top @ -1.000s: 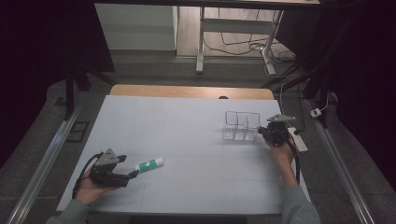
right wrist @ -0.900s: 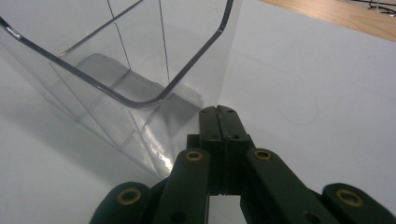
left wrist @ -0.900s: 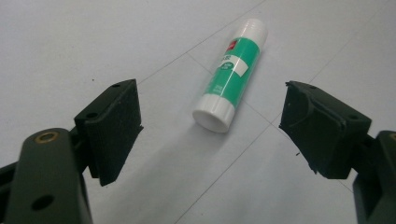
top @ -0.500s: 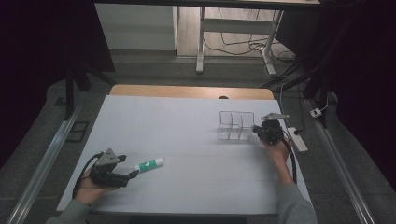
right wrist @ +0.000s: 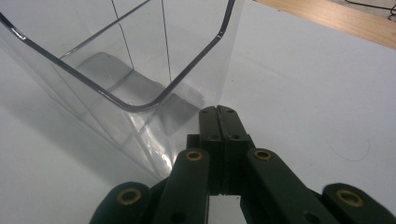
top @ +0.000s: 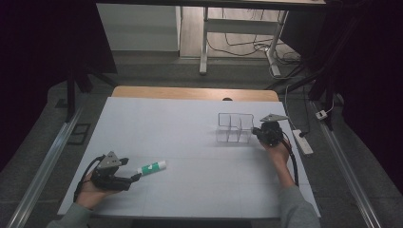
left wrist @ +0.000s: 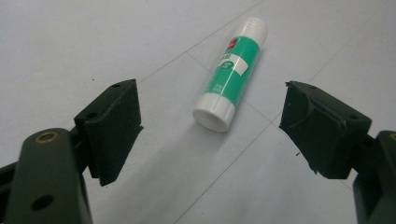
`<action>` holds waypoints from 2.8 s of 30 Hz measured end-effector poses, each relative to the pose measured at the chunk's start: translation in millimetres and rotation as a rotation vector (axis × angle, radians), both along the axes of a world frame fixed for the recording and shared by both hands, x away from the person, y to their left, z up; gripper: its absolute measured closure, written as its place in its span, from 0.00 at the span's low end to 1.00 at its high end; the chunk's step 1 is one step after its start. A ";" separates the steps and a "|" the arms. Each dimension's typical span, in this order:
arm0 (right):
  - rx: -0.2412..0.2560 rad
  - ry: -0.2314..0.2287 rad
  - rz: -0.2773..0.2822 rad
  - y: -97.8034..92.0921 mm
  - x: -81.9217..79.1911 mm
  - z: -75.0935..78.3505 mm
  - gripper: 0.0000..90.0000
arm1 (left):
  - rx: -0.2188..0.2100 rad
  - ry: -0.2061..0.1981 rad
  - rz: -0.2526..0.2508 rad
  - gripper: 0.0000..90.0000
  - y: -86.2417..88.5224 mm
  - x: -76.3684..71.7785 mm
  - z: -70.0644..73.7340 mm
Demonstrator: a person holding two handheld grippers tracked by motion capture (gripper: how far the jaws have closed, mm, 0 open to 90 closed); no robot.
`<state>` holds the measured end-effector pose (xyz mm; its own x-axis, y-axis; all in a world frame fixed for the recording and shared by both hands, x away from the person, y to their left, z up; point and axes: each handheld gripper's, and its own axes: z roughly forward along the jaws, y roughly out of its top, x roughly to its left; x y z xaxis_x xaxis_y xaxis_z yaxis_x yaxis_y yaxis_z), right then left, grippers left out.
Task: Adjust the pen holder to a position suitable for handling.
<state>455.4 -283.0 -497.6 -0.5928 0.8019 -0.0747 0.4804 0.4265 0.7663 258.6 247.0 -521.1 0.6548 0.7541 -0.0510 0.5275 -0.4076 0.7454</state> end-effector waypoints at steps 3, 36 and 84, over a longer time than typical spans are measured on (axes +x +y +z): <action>-0.002 0.002 0.007 2.9 -0.1 0.7 0.99 | 0.000 -0.001 0.000 0.22 0.0 -0.2 0.1; 0.013 0.019 0.085 45.9 1.5 -1.2 0.99 | 0.001 0.000 0.000 0.22 0.3 0.0 0.2; 0.013 0.017 0.225 123.0 2.3 -6.0 0.99 | 0.003 -0.008 0.004 0.22 1.9 -0.7 0.2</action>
